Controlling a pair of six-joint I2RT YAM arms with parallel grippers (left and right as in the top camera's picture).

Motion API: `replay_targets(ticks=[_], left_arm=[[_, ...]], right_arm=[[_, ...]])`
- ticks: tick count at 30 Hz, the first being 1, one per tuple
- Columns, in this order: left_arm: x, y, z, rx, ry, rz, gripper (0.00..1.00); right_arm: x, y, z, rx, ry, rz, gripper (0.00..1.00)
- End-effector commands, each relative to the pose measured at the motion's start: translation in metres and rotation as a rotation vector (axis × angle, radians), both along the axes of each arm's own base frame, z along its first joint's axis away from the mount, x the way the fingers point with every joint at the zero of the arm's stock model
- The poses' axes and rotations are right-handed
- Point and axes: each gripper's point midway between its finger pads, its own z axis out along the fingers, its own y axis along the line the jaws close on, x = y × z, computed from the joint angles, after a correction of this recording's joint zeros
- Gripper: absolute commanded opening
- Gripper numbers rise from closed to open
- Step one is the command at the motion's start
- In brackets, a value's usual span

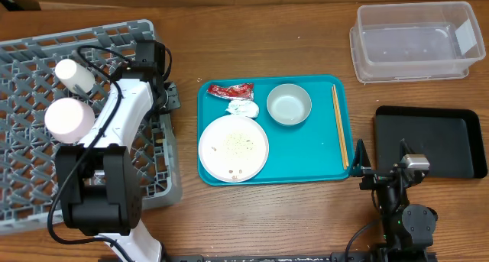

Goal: Sort waste into correct bins and load items into the dishwasher

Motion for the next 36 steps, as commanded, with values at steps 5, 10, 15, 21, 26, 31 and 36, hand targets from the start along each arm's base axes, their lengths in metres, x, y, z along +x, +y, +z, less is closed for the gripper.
replay_targets(ticks=[5,10,15,21,26,31,36], left_arm=[[-0.02,-0.019,-0.012,-0.055,0.09,-0.078,0.04],[-0.018,-0.019,-0.011,-0.013,0.096,-0.264,0.04],[-0.015,-0.021,-0.011,-0.006,0.088,-0.339,0.04],[-0.008,-0.053,-0.008,-0.159,0.028,-0.48,0.04],[-0.005,-0.07,-0.003,-0.233,-0.011,-0.561,0.04],[-0.009,-0.074,-0.004,-0.244,0.001,-0.582,0.04],[-0.009,-0.074,-0.004,-0.247,0.0,-0.56,0.04]], right_arm=[[0.0,0.0,-0.002,0.004,-0.004,-0.001,1.0],[0.0,0.0,-0.002,0.004,-0.004,-0.001,1.0],[0.0,0.0,-0.002,0.004,-0.004,-0.001,1.0],[0.0,0.0,-0.002,0.004,-0.004,-0.001,1.0],[0.0,0.0,-0.002,0.004,-0.004,-0.001,1.0],[0.0,0.0,-0.002,0.004,-0.004,-0.001,1.0],[0.0,0.0,-0.002,0.004,-0.004,-0.001,1.0]])
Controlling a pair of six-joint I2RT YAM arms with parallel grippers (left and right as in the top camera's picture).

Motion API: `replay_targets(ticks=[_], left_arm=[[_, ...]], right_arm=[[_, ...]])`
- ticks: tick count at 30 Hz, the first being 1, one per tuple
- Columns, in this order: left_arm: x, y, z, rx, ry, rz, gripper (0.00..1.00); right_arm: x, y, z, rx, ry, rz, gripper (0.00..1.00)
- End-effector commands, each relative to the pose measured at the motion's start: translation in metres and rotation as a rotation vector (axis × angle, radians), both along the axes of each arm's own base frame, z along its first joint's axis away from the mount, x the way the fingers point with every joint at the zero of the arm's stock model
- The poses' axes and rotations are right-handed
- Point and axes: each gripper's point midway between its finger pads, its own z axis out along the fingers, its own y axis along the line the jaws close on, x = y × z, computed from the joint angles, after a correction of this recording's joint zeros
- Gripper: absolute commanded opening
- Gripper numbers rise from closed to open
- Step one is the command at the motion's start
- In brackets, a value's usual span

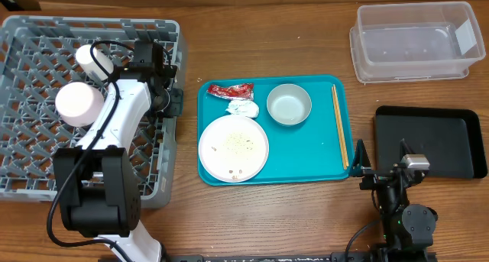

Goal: Sort waste into correct bins and load items into the dishwasher

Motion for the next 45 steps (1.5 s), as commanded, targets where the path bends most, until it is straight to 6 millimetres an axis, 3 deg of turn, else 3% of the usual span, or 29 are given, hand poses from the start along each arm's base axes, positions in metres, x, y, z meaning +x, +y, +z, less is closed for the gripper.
replay_targets(ticks=[1,9,24,25,27,28,31,33,38,40,41,45], left_arm=[[-0.001,-0.051,-0.003,-0.191,-0.012,-0.187,0.04],[0.015,-0.039,-0.001,-0.167,-0.048,0.02,0.04],[0.011,-0.041,-0.001,-0.177,-0.033,0.028,0.05],[0.012,-0.04,0.001,-0.179,-0.036,0.033,0.1],[0.014,-0.041,0.006,-0.18,-0.037,0.036,0.39],[0.015,-0.041,0.01,-0.181,-0.033,0.041,0.48],[0.017,-0.041,0.025,-0.181,-0.027,0.044,0.52],[0.019,-0.041,0.041,-0.181,-0.027,0.044,0.62],[0.024,-0.046,0.084,-0.212,-0.039,0.04,0.67],[0.024,-0.06,0.104,-0.29,-0.043,0.018,0.79],[0.023,-0.071,0.115,-0.359,-0.04,-0.002,0.96],[0.003,-0.125,0.155,-0.715,0.025,-0.1,1.0]], right_arm=[[0.0,0.0,-0.002,0.004,-0.004,-0.002,1.0],[0.0,0.0,-0.002,0.004,-0.004,-0.001,0.99],[0.0,0.0,-0.002,0.004,-0.004,-0.001,1.0],[0.0,0.0,-0.002,0.004,-0.004,-0.001,1.0],[0.0,0.0,-0.002,0.004,-0.004,-0.001,1.0],[0.0,0.0,-0.002,0.004,-0.004,-0.001,1.0],[0.0,0.0,-0.002,0.004,-0.004,-0.002,1.0],[0.0,0.0,-0.002,0.004,-0.004,-0.001,1.0],[0.0,0.0,-0.002,0.004,-0.004,-0.001,1.0],[0.0,0.0,-0.002,0.004,-0.004,-0.002,1.0],[0.0,0.0,-0.002,0.004,-0.004,-0.001,1.0],[0.0,0.0,-0.002,0.004,-0.004,-0.001,1.0]])
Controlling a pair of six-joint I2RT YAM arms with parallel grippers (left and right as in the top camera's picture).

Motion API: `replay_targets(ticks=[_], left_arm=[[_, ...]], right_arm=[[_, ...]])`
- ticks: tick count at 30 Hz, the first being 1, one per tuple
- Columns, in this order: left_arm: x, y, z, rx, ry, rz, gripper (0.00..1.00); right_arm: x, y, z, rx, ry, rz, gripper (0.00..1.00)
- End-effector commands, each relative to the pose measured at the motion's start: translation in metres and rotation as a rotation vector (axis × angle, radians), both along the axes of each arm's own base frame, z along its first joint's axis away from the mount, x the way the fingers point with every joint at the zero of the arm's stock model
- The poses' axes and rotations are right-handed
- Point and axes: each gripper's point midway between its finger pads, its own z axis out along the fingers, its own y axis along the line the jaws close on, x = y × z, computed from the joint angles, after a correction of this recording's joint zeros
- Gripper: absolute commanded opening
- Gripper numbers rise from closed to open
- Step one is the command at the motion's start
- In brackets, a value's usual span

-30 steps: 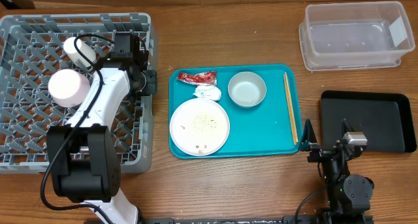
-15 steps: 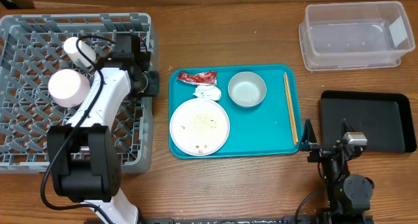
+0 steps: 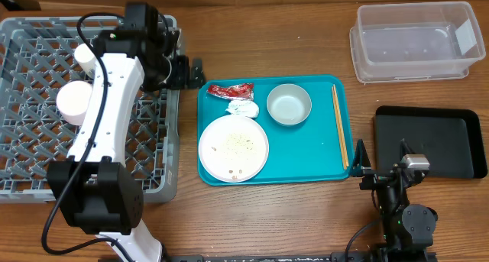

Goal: Sort waste into correct bins and load items into the dishwasher

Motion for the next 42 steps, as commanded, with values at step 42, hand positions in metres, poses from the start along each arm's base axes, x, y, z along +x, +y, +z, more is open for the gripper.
replay_targets(ticks=[42], left_arm=[[-0.06,-0.291,-0.134,0.199,-0.153,-0.584,0.64]], right_arm=[[0.0,0.0,-0.002,0.004,-0.004,-0.001,1.0]])
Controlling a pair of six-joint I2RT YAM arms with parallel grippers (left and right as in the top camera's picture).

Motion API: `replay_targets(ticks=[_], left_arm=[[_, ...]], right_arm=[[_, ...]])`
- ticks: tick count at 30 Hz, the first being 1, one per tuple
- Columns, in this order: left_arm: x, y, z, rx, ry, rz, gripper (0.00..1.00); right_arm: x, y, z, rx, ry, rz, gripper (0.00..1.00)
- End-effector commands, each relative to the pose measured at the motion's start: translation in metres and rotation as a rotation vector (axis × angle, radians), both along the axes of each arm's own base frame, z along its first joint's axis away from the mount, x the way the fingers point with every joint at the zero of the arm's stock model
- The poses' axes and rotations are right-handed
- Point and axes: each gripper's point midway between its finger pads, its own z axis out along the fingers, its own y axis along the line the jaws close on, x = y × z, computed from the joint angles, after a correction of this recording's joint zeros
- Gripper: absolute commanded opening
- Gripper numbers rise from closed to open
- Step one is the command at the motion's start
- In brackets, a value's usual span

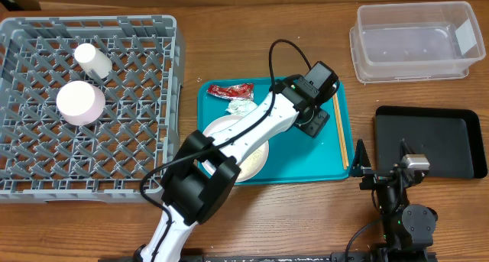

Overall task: Sort waste into correct bins and load items into the dishwasher
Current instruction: 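Reach the left gripper to the white bowl on the tray, then grasp the white bowl rim and lift it off the tray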

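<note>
My left arm reaches across the teal tray (306, 159), and its gripper (312, 123) hangs over the spot beside the chopsticks (338, 124). The wrist hides its fingers, so open or shut is unclear. No bowl shows; the arm covers that part of the tray. The white plate (216, 130) with food scraps lies half under the arm. A red wrapper (231, 89) and crumpled white paper (243, 107) lie at the tray's far left. My right gripper (360, 159) sits by the tray's right edge, and its jaws are too small to read.
The grey dish rack (137, 155) stands at the left, square to the table, with a white cup (93, 59) and a pink cup (80, 101) in it. At the far right corner sits a clear plastic bin (416, 40), with a black bin (432, 140) nearer on that side.
My left gripper was at the rack's far right edge; now it is over the right half of the teal tray, covering the bowl. The rack, the cups and the right arm have not moved.
The rack first lay skewed, partly off the left of the view, with my left gripper at its right rim. Then it stood further right and squarer, the gripper still on the rim. Later it was fully squared. Now the gripper is off it, over the tray.
</note>
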Motion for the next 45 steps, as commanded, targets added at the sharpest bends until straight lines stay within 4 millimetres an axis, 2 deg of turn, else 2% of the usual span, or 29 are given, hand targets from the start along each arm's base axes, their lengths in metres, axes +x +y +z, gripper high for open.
replay_targets(ticks=[1,3,6,7,8,9,10,14,17,20,22,23,25,27,28,29,30,32,34,36,39,41,42,45], left_arm=[[-0.007,-0.011,-0.01,-0.029,0.044,-0.056,0.64],[-0.007,-0.009,-0.016,-0.016,0.048,-0.053,0.61],[-0.005,-0.005,-0.02,0.009,0.044,-0.043,0.48],[-0.004,-0.003,-0.02,0.019,0.038,-0.039,0.37],[-0.003,-0.001,-0.021,0.025,0.033,-0.035,0.31],[-0.002,0.0,-0.021,0.029,0.03,-0.031,0.13],[-0.001,0.0,-0.02,0.029,0.03,-0.03,0.04],[0.0,-0.001,-0.008,0.005,0.025,0.009,0.04],[0.002,0.0,0.017,-0.035,0.006,0.049,0.04],[0.008,0.006,0.058,-0.102,-0.029,0.113,0.04],[0.012,0.016,0.095,-0.16,-0.06,0.17,0.04],[0.014,0.026,0.119,-0.194,-0.081,0.203,0.04],[0.015,0.044,0.152,-0.232,-0.113,0.242,0.04],[0.016,0.076,0.189,-0.264,-0.148,0.303,0.04],[0.014,0.099,0.207,-0.272,-0.164,0.34,0.04],[0.012,0.114,0.215,-0.27,-0.168,0.365,0.04],[0.004,0.167,0.23,-0.238,-0.152,0.462,0.04],[-0.004,0.205,0.236,-0.227,-0.119,0.541,0.04],[-0.008,0.233,0.243,-0.266,-0.08,0.592,0.04],[-0.01,0.252,0.251,-0.345,-0.046,0.596,0.04],[-0.015,0.269,0.276,-0.579,0.005,0.484,0.04],[-0.018,0.287,0.291,-0.733,0.023,0.448,0.04],[-0.018,0.312,0.295,-0.803,0.023,0.484,0.04],[-0.02,0.365,0.285,-0.848,0.013,0.62,0.04]], right_arm=[[0.0,0.0,-0.001,0.004,-0.005,-0.001,1.0],[0.0,0.0,-0.001,0.004,-0.005,-0.001,1.0],[0.0,0.0,-0.001,0.004,-0.005,-0.001,1.0],[0.0,0.0,-0.001,0.004,-0.005,-0.001,1.0],[0.0,0.0,-0.001,0.004,-0.005,-0.001,1.0],[0.0,0.0,-0.001,0.004,-0.005,-0.001,0.99],[0.0,0.0,-0.001,0.004,-0.005,-0.001,1.0],[0.0,0.0,-0.001,0.004,-0.005,-0.001,0.99],[0.0,0.0,-0.001,0.004,-0.005,-0.001,1.0],[0.0,0.0,-0.001,0.004,-0.005,-0.001,1.0],[0.0,0.0,-0.001,0.004,-0.005,-0.001,1.0],[0.0,0.0,-0.001,0.004,-0.005,-0.001,1.0],[0.0,0.0,-0.001,0.004,-0.005,-0.001,1.0],[0.0,0.0,-0.001,0.004,-0.005,-0.001,1.0],[0.0,0.0,-0.001,0.004,-0.005,-0.001,1.0],[0.0,0.0,-0.001,0.004,-0.005,-0.001,1.0],[0.0,0.0,-0.001,0.004,-0.005,-0.001,1.0],[0.0,0.0,-0.001,0.004,-0.005,-0.001,1.0],[0.0,0.0,-0.001,0.004,-0.005,-0.001,1.0],[0.0,0.0,-0.001,0.004,-0.005,-0.001,1.0],[0.0,0.0,-0.001,0.004,-0.005,-0.001,1.0],[0.0,0.0,-0.001,0.004,-0.005,-0.001,1.0],[0.0,0.0,-0.001,0.004,-0.005,-0.001,1.0],[0.0,0.0,-0.001,0.004,-0.005,-0.001,1.0]])
